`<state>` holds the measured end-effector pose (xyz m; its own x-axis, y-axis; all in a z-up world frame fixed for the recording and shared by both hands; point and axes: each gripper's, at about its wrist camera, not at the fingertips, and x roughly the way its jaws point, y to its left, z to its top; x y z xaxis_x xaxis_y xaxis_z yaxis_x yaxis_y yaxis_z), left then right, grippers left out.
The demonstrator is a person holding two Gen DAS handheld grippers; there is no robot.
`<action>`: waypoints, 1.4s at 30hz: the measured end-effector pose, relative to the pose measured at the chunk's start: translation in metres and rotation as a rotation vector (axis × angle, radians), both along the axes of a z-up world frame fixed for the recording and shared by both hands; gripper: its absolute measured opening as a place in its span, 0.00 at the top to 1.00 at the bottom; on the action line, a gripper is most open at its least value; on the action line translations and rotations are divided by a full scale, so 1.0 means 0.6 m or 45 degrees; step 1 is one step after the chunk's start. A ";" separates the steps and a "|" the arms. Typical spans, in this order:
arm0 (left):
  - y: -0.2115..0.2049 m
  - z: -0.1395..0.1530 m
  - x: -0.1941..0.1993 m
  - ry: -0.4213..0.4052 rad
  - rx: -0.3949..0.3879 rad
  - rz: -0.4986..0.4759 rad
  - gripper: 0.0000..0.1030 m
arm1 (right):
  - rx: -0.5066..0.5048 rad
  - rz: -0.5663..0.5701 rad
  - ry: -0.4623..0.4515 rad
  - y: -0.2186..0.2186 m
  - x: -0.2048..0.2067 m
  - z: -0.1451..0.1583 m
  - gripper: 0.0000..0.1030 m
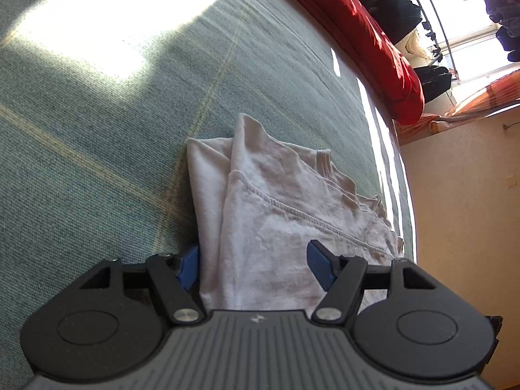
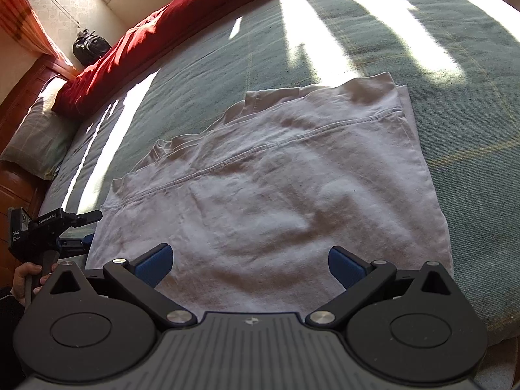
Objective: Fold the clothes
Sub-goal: 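Close the left tool on the side edge of the shirt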
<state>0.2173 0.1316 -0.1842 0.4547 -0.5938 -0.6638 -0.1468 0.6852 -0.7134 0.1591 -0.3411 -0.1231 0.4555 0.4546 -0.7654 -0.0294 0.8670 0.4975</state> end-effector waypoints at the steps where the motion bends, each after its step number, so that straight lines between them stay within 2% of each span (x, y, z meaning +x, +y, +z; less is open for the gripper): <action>1: 0.003 -0.003 -0.011 0.004 -0.030 -0.017 0.34 | -0.003 0.004 0.002 0.001 0.002 -0.001 0.00; 6: 0.012 -0.017 -0.037 -0.009 -0.118 -0.062 0.34 | -0.012 0.028 0.008 0.005 0.010 -0.005 0.00; 16: 0.002 -0.021 0.051 -0.038 -0.093 -0.110 0.34 | -0.023 0.029 -0.006 0.010 0.018 0.003 0.00; 19: 0.004 -0.021 0.034 -0.049 -0.106 -0.115 0.34 | -0.026 0.034 -0.004 0.012 0.018 0.002 0.00; 25: 0.011 -0.031 -0.014 -0.041 -0.204 -0.124 0.33 | -0.029 0.038 0.010 0.012 0.016 -0.004 0.00; 34: 0.001 -0.037 0.035 -0.072 -0.204 -0.123 0.33 | -0.019 0.042 0.010 0.018 0.020 -0.009 0.00; 42: 0.006 -0.035 -0.007 -0.049 -0.198 -0.173 0.40 | -0.019 0.054 0.019 0.018 0.017 -0.014 0.00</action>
